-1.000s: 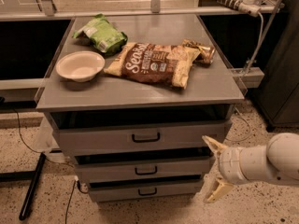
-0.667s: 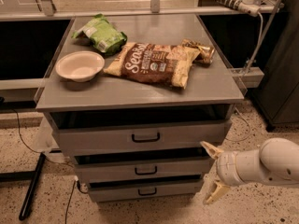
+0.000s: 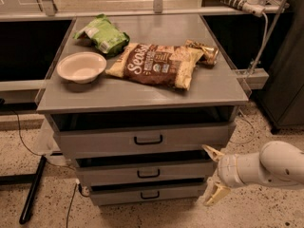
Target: Open middle drawer
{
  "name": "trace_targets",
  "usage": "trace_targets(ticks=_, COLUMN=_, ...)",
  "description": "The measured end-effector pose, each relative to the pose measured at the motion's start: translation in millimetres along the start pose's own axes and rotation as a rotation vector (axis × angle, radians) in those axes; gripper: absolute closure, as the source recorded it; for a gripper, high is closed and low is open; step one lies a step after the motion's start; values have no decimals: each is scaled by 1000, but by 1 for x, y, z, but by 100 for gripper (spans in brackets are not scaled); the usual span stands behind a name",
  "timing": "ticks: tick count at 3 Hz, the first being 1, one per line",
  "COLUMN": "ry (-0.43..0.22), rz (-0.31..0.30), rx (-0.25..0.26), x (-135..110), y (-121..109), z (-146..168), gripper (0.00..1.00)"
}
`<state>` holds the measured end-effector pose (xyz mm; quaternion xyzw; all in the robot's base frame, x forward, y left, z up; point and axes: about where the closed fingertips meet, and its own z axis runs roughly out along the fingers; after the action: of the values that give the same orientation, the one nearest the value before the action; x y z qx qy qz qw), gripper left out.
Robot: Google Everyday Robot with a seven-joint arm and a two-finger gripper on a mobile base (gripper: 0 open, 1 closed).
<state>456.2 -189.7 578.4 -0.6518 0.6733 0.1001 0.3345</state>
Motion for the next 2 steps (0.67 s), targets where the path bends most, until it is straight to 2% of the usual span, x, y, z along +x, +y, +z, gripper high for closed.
trace_targets(ticks=2, ry=-28, rz=43, rx=22, x=34, y=-10, z=49, gripper=0)
